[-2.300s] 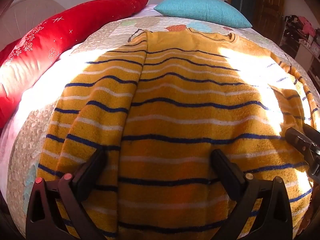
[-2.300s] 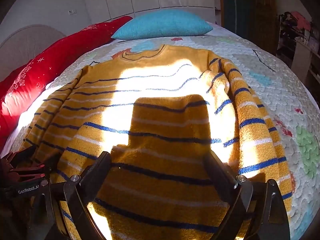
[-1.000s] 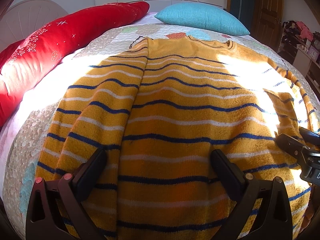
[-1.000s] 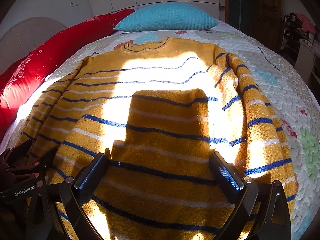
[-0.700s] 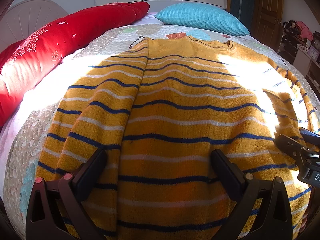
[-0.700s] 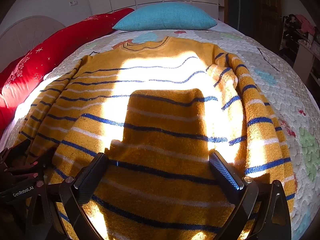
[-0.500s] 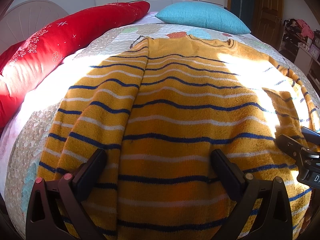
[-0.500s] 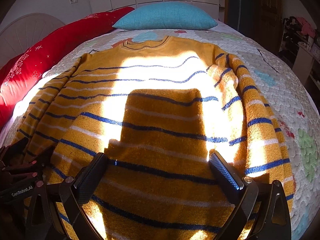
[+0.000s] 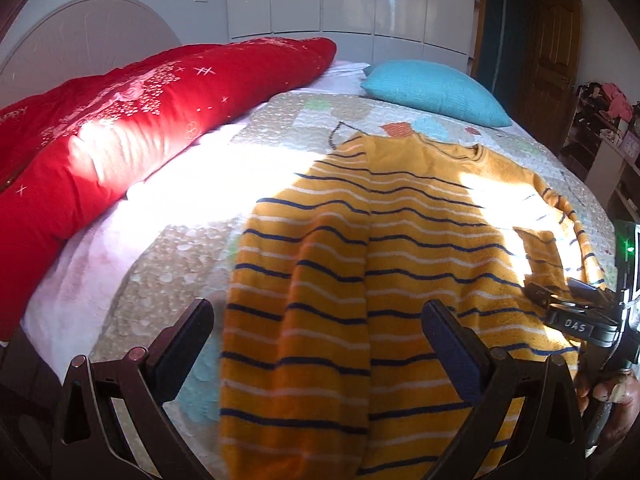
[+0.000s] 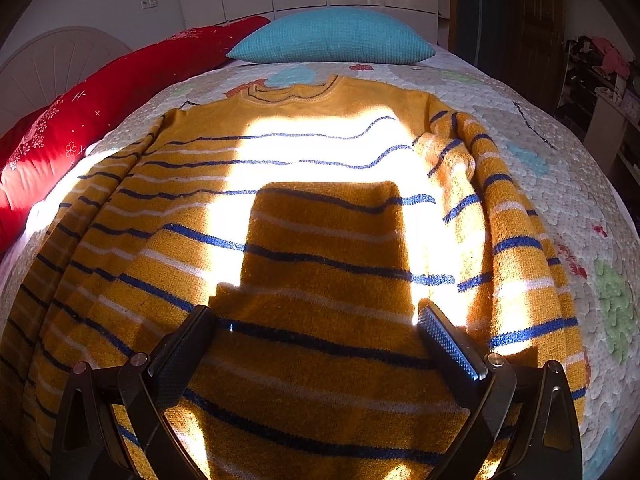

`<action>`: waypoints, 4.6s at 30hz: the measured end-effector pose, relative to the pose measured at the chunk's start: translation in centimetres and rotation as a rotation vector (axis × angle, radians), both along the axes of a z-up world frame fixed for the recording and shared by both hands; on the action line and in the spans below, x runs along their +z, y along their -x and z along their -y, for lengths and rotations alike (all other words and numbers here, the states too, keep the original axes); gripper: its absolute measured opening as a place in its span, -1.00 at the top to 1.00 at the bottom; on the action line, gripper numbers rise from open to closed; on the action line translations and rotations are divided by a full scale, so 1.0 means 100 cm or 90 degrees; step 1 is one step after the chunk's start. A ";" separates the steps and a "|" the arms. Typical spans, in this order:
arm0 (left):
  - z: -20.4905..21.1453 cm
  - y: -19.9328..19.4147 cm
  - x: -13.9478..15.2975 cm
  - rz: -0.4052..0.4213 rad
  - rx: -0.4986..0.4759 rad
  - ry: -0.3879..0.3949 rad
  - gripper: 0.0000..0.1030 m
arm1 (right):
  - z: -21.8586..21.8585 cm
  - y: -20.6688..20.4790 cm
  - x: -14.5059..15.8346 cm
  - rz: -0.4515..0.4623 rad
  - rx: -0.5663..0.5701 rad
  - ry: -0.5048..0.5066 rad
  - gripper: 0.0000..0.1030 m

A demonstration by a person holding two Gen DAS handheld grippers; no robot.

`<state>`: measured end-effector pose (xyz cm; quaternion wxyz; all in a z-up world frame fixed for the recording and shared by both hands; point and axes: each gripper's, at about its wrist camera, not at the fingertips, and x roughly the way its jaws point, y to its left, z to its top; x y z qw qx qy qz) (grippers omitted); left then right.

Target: Fold small clothes

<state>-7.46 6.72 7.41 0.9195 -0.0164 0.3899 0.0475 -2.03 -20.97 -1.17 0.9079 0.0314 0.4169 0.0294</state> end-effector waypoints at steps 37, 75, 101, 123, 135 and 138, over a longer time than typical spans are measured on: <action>0.007 0.052 0.043 0.062 -0.001 0.025 -0.56 | 0.059 0.069 0.077 0.103 0.018 -0.112 -0.69; -0.009 0.040 -0.029 -0.061 -0.012 0.083 -0.56 | 0.133 0.135 0.032 -0.021 -0.068 -0.215 0.19; -0.089 0.075 -0.010 -0.028 0.078 0.012 -0.58 | 0.095 0.181 0.031 -0.039 -0.054 -0.121 0.90; -0.278 -0.017 -0.004 -0.013 0.321 0.080 -0.52 | 0.083 0.163 0.018 -0.059 -0.079 -0.099 0.38; -0.242 0.012 -0.052 -0.052 0.174 0.170 -0.72 | 0.079 0.158 0.020 -0.052 -0.084 -0.109 0.20; -0.229 0.004 -0.054 -0.063 0.143 0.163 -0.62 | 0.081 0.160 0.020 -0.051 -0.090 -0.107 0.19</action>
